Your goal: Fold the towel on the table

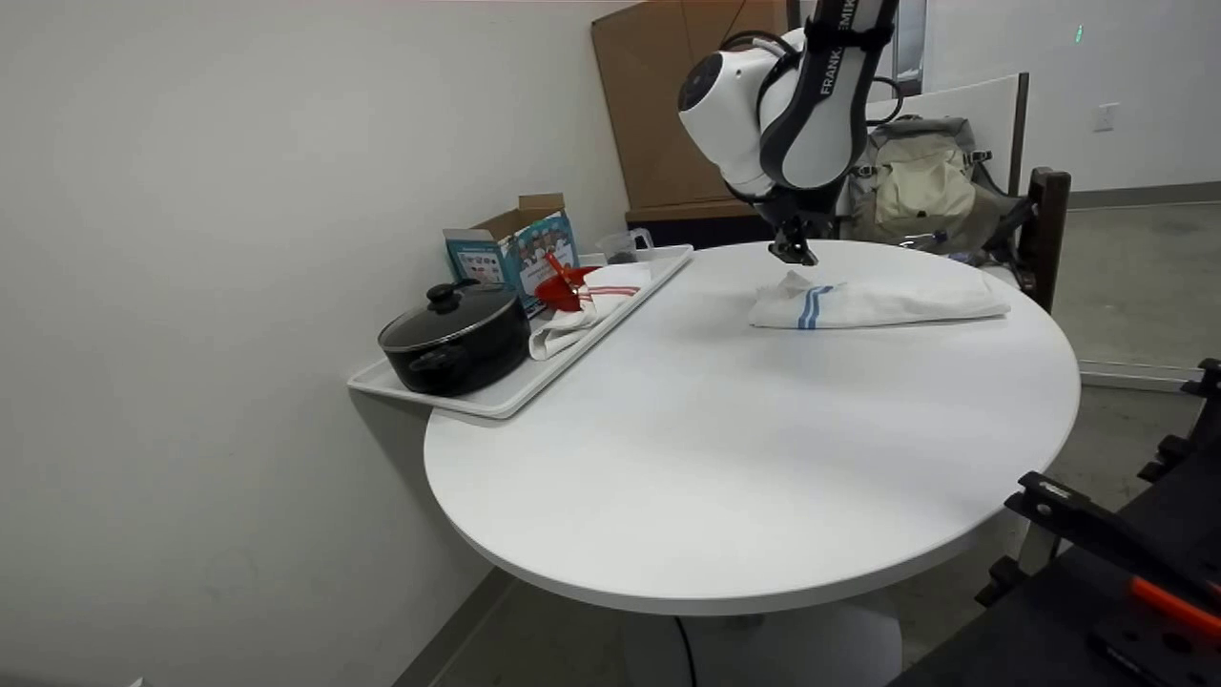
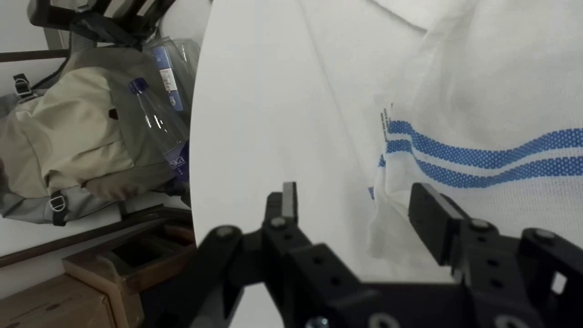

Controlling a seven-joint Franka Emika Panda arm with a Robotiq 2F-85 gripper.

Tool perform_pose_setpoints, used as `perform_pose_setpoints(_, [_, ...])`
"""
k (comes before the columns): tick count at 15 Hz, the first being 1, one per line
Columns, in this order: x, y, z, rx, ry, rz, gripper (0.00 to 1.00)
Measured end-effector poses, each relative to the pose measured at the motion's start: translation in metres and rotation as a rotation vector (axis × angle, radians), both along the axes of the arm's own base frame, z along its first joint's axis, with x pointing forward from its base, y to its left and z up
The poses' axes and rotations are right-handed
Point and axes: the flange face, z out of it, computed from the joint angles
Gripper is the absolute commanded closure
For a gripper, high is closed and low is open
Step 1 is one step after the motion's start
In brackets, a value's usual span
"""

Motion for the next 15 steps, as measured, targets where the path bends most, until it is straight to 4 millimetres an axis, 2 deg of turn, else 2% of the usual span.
perform_pose_setpoints(1, [0.001, -0.003, 0.001, -0.003, -0.003, -0.004, 0.00])
perform_pose_setpoints(5, [0.000, -0.018, 0.010, -0.004, -0.037, -0.058, 0.00])
perform_pose_setpoints(7, [-0.008, -0.031, 0.019, 0.024, -0.066, -0.140, 0.00])
perform_pose_setpoints(10, [-0.035, -0.066, 0.040, 0.077, -0.087, -0.292, 0.00])
perform_pose_setpoints(15, [-0.100, -0.146, 0.082, 0.172, -0.126, -0.574, 0.00])
